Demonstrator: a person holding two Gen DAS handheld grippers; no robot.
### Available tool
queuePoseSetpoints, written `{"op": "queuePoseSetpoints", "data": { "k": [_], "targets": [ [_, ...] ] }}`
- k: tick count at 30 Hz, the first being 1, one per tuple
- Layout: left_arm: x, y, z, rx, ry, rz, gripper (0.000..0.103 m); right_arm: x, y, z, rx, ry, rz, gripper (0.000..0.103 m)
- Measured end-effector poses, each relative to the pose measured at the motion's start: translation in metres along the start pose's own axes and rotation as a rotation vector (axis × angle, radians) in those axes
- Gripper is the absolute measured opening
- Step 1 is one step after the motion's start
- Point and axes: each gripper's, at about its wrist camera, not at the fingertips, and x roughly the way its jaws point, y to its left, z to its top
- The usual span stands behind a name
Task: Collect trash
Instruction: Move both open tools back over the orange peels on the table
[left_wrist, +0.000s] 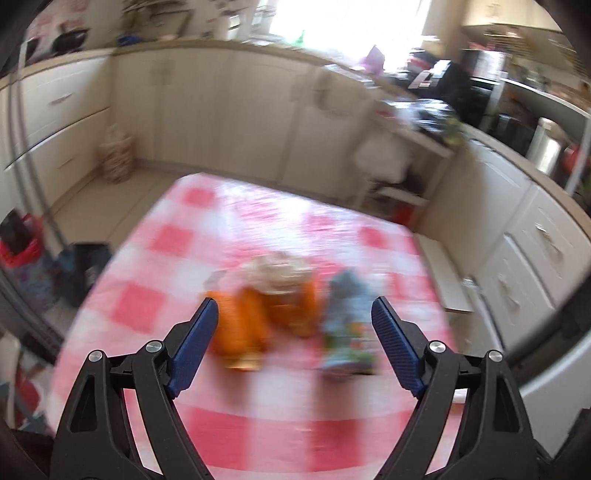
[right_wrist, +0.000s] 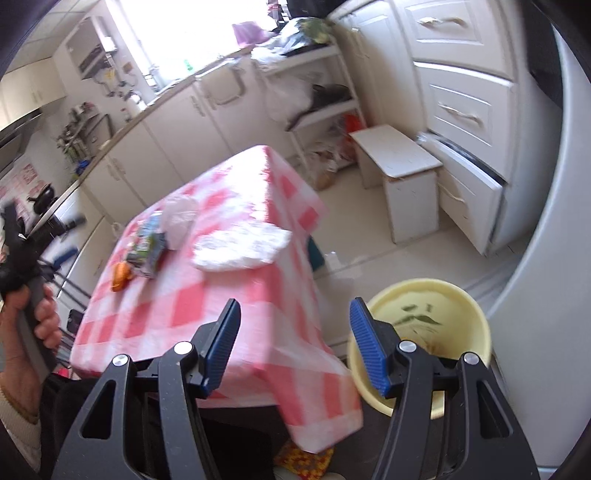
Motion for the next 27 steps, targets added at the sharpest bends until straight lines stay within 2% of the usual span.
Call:
{"op": "queuePoseSetpoints", "data": {
  "k": [4,6,11,16,18,21,23,25,27],
  "targets": [
    [0.03,0.066,0.003,-0.078,0.094,0.109,0.081,0.013,0.026,0.003,-0.057,0.02,0.024,0.066],
    [0.044,0.077,-0.001,-0.09,0.138,0.119,0.08,0.021,0.039,0.004,-0.079,0.034,0.035,0.066],
    [0.078,0.074,-0.007,-0.038,0.213,0.129,0.073,0.03,0.066,0.007,-0.133,0.054,0.054,0.066],
    [0.1,0.059,-0.008,0.02,0.235,0.117,0.071,0.043,0.089,0.01,-0.174,0.077,0.07,0.066],
    [0.105,0.053,-0.008,0.037,0.237,0.095,0.063,0.049,0.097,0.01,-0.192,0.088,0.076,0.066],
    [0.108,0.049,-0.006,0.037,0.241,0.044,0.044,0.056,0.106,0.01,-0.21,0.094,0.078,0.066],
    [0.109,0.049,-0.006,0.035,0.242,-0.004,0.026,0.058,0.106,0.013,-0.217,0.096,0.069,0.066],
    [0.11,0.049,-0.005,0.039,0.244,-0.034,0.017,0.061,0.106,0.015,-0.23,0.098,0.048,0.066],
    [0.108,0.05,-0.004,0.04,0.241,-0.052,0.015,0.065,0.106,0.017,-0.258,0.103,0.019,0.066]
  ]
}}
